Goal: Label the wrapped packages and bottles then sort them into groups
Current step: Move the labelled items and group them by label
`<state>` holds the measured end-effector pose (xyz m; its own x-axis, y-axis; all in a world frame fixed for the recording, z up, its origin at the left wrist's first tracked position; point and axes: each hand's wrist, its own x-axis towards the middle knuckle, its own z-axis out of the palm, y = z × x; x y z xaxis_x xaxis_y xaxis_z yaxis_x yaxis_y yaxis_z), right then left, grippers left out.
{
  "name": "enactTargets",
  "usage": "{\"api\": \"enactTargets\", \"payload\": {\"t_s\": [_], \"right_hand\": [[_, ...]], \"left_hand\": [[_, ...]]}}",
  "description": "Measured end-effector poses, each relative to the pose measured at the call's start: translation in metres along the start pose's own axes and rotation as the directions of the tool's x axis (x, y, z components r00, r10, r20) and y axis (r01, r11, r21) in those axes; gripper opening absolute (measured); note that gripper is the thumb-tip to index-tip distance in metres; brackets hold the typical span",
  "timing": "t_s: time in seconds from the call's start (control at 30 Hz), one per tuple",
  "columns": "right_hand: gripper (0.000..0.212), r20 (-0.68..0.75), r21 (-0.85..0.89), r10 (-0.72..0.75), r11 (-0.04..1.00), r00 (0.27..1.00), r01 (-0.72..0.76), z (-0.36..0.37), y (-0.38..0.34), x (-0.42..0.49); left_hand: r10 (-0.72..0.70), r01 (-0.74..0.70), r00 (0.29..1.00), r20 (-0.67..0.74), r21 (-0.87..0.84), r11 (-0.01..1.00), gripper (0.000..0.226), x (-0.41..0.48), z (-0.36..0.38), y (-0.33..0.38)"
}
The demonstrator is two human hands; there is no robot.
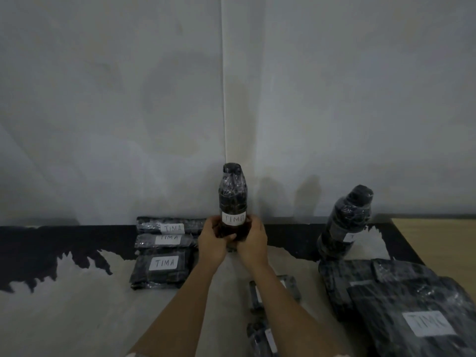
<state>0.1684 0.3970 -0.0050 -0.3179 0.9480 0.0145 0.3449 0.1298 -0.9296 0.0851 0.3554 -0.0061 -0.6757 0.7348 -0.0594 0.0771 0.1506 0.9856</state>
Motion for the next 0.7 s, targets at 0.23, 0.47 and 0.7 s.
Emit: {"api": "enactTargets", "payload": {"t_s": [0.23, 0.47, 0.7], "right_hand": [[0.067, 0.023, -0.013, 0.002, 1.000, 1.000, -0.002, 0.001, 0.003, 0.009], [0.083, 0.051, -0.065, 0.029, 0.998, 0.998, -0.025, -0.004, 0.007, 0.010], [0.084, 0.075, -0.120, 0.041, 0.992, 0.996, -0.032, -0.011, 0.012, 0.002]], "left_hand": [[-0.001, 0.001, 1.000, 0.011, 0.002, 1.000, 0.060, 0.005, 0.001, 0.001], [-0.014, 0.015, 1.000, 0.026, -0.013, 1.000, 0.072, 0.005, 0.000, 0.002], [-0.009, 0.010, 1.000, 0.005, -0.043, 0.999, 0.058, -0.007, -0.005, 0.000]]}}
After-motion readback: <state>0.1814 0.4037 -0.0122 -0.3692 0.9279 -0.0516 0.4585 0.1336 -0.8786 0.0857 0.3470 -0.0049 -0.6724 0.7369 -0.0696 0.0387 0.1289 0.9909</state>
